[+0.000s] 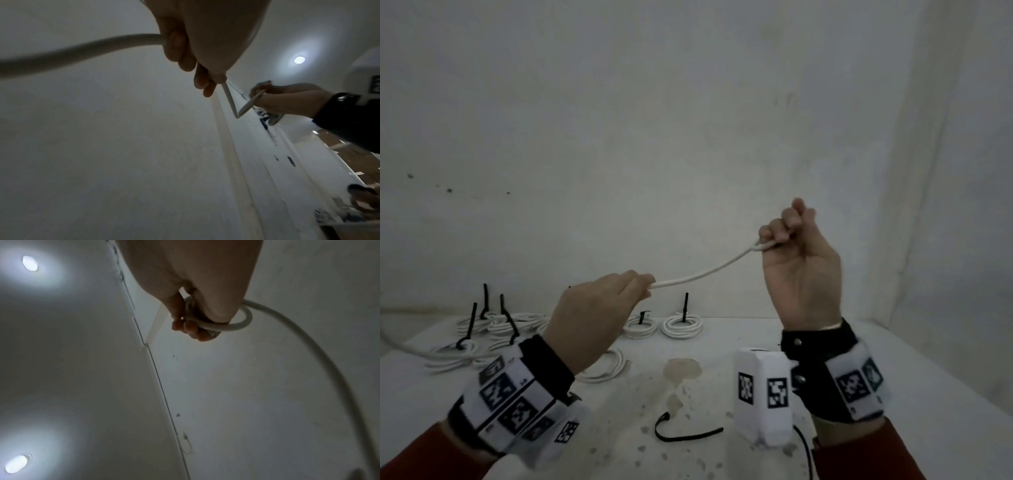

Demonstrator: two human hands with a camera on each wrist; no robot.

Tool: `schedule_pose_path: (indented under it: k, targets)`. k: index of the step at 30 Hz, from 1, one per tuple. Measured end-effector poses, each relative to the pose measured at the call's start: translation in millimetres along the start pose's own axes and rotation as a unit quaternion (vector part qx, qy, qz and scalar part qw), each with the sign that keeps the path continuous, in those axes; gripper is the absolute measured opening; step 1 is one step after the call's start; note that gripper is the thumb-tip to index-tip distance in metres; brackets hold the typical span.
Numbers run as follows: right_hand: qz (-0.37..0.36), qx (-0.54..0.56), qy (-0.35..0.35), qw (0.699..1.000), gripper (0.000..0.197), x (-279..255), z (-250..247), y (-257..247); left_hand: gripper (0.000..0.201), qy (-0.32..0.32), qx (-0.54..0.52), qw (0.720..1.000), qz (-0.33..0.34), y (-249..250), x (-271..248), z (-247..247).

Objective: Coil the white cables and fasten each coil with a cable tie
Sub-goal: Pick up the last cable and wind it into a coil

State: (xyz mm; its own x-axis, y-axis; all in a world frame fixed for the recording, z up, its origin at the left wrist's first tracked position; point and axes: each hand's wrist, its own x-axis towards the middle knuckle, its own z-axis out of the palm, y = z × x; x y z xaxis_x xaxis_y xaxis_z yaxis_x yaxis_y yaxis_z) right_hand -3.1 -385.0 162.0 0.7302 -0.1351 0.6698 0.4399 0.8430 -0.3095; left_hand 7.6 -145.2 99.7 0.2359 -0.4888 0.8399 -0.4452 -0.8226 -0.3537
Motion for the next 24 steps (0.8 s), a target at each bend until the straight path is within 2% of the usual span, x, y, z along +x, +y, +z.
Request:
schedule_pose_path:
  k: [2, 4, 6, 9, 11, 13, 15, 16, 19, 22, 24]
  targets:
    - [-0.018, -0.083, 0.022, 0.996, 0.004, 5, -5, 11, 0.025, -0.001, 0.017, 0.998, 0.056, 5, 5, -7]
    - [-0.041, -0.224, 0.027, 0.973, 0.007, 7, -12, 19, 0.025, -0.005, 0.019, 0.996, 0.091, 11, 11, -16]
    - [-0.039, -0.385, -0.019, 0.922, 0.008, 6, -18, 25, 0.022, -0.01, 0.023, 0.994, 0.107, 13, 15, -22]
    - [0.049, -0.57, -0.161, 0.804, 0.01, -4, -20, 29, 0.015, -0.022, 0.043, 0.992, 0.113, 6, 22, -31]
    - [0.132, -0.621, -0.24, 0.734, 0.012, -13, -20, 29, 0.018, -0.029, 0.045, 0.993, 0.11, -4, 27, -36]
    - [0.179, -0.619, -0.295, 0.706, 0.027, -23, -19, 29, 0.022, -0.044, 0.033, 0.993, 0.105, -12, 32, -40]
    - [0.187, -0.608, -0.315, 0.705, 0.05, -33, -14, 28, 0.024, -0.06, 0.004, 0.994, 0.09, -16, 35, -39]
    - [0.19, -0.595, -0.313, 0.716, 0.058, -36, -11, 28, 0.028, -0.065, -0.024, 0.995, 0.071, -15, 35, -38]
    - [0.214, -0.517, -0.293, 0.775, 0.069, -40, -3, 26, 0.038, -0.061, -0.183, 0.981, -0.003, -11, 35, -32]
    - [0.251, -0.411, -0.228, 0.846, 0.068, -37, 0, 28, 0.035, -0.045, -0.353, 0.932, -0.067, -1, 35, -24]
    - [0.262, -0.35, -0.188, 0.879, 0.066, -37, 2, 32, 0.033, -0.058, -0.45, 0.884, -0.118, 10, 37, -25]
